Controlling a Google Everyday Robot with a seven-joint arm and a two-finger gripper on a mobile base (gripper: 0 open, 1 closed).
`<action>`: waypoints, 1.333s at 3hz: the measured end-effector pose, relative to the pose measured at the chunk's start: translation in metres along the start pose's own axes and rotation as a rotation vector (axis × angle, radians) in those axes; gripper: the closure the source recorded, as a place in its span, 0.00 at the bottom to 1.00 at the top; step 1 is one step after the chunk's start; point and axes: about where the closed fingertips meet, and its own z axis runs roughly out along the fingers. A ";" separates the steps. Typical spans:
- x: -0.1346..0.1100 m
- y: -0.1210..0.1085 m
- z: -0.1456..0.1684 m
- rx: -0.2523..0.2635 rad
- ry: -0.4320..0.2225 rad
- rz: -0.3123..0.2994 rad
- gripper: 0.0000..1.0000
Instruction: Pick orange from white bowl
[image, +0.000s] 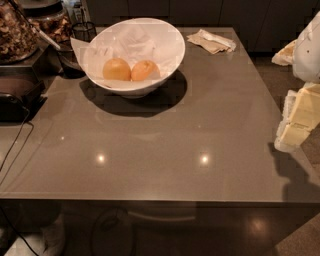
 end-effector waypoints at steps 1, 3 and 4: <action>0.000 0.000 0.000 0.000 0.000 -0.001 0.00; -0.028 -0.012 0.005 -0.007 0.009 -0.130 0.00; -0.028 -0.012 0.005 -0.005 0.008 -0.133 0.00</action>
Offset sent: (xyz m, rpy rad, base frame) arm 0.0203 0.0230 0.0047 -0.0641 0.0197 0.1129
